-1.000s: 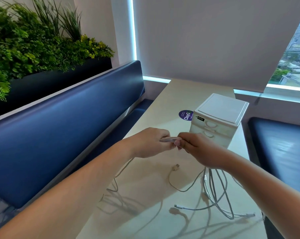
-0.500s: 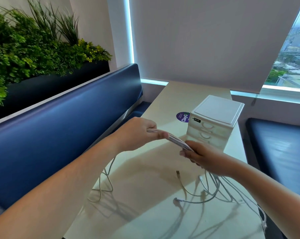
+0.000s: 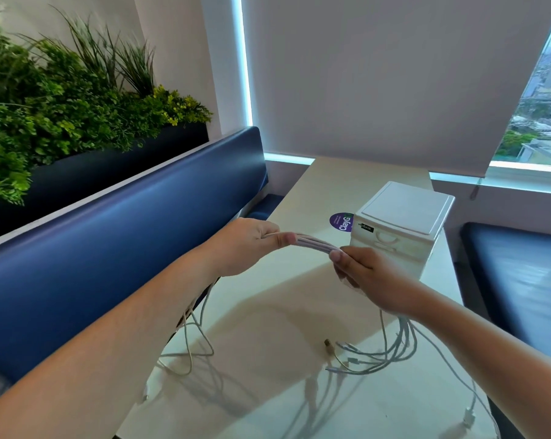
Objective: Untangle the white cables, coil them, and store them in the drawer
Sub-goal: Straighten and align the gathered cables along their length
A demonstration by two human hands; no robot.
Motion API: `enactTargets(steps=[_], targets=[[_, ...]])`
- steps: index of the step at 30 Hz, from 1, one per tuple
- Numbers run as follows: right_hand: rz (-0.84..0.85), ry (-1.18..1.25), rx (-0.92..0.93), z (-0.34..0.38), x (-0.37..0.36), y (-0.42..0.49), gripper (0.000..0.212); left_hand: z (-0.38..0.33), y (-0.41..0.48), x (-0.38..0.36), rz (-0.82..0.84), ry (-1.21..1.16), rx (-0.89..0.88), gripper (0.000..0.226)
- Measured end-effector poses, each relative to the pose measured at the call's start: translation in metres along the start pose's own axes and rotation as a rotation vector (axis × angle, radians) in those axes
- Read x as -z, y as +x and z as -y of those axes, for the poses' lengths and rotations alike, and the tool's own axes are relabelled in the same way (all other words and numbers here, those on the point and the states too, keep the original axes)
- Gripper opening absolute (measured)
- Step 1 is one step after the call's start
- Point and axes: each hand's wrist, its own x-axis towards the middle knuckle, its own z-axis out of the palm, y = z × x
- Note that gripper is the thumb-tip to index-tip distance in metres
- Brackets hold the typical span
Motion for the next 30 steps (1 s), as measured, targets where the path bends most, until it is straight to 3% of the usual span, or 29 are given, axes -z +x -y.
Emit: enactTargets(steps=[8, 13, 16, 21, 26, 30], targets=[[-0.069, -0.091, 0.015, 0.008, 0.008, -0.001, 0.046, 0.001, -0.003, -0.001, 0.131, -0.161, 0.015, 0.036], [-0.055, -0.167, 0.011, 0.011, 0.012, -0.002, 0.046, -0.004, -0.001, 0.001, 0.214, 0.001, 0.041, 0.033], [-0.027, -0.236, 0.024, 0.015, 0.014, 0.0, 0.047, -0.019, 0.003, -0.003, 0.246, -0.034, -0.002, 0.021], [0.006, -0.257, 0.069, 0.022, 0.017, -0.001, 0.047, -0.047, 0.009, -0.013, 0.244, -0.045, -0.002, 0.052], [0.039, -0.235, 0.073, 0.021, 0.018, -0.005, 0.034, -0.046, 0.009, -0.02, 0.112, -0.008, -0.058, 0.046], [0.066, -0.133, 0.059, 0.016, 0.019, -0.006, 0.034, -0.043, 0.008, -0.027, 0.026, 0.006, -0.137, 0.059]])
